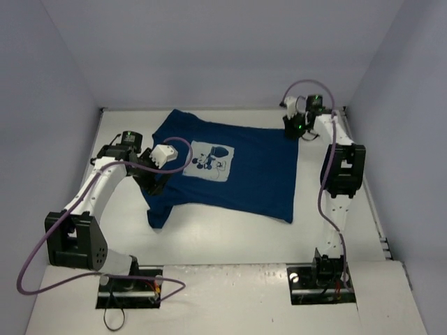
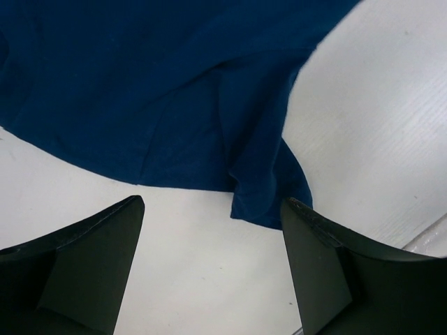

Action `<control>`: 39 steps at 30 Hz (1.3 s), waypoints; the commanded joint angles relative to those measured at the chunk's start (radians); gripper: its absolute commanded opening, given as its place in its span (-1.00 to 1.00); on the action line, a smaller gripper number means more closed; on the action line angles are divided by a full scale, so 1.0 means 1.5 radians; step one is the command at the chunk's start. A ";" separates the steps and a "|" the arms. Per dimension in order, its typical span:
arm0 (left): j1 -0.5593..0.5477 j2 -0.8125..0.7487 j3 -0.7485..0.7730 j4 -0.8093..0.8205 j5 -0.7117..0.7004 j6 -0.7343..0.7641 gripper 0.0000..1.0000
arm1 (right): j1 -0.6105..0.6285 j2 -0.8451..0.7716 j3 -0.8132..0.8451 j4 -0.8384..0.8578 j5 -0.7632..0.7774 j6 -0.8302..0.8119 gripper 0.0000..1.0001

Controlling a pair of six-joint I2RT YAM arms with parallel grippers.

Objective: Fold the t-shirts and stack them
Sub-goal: Flatten out the tshirt

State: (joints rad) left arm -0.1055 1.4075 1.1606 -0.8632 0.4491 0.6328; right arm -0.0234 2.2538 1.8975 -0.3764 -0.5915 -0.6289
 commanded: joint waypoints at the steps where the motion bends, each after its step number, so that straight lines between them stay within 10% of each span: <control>1: 0.004 0.001 0.057 0.052 0.002 -0.041 0.51 | 0.009 0.090 0.041 -0.027 0.006 0.062 -0.98; 21: 0.002 0.034 0.047 0.110 -0.095 -0.073 0.55 | -0.005 0.278 0.325 -0.017 0.276 0.160 -0.94; 24: 0.002 0.062 0.056 0.129 -0.155 -0.103 0.55 | -0.012 0.255 0.327 -0.011 0.299 0.171 -0.58; 27: 0.010 0.065 0.062 0.139 -0.149 -0.125 0.58 | -0.001 0.169 0.275 -0.011 0.226 0.150 -0.26; 33: 0.026 0.056 0.049 0.138 -0.025 -0.153 0.60 | 0.100 -0.152 0.043 -0.005 -0.048 -0.018 -0.27; 39: 0.076 0.095 0.082 0.134 0.061 -0.234 0.59 | 0.357 -0.361 -0.249 -0.004 -0.072 -0.350 -0.40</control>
State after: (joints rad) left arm -0.0483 1.5349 1.2113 -0.6896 0.4099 0.3897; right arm 0.2476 1.9279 1.7212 -0.3689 -0.5662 -0.7580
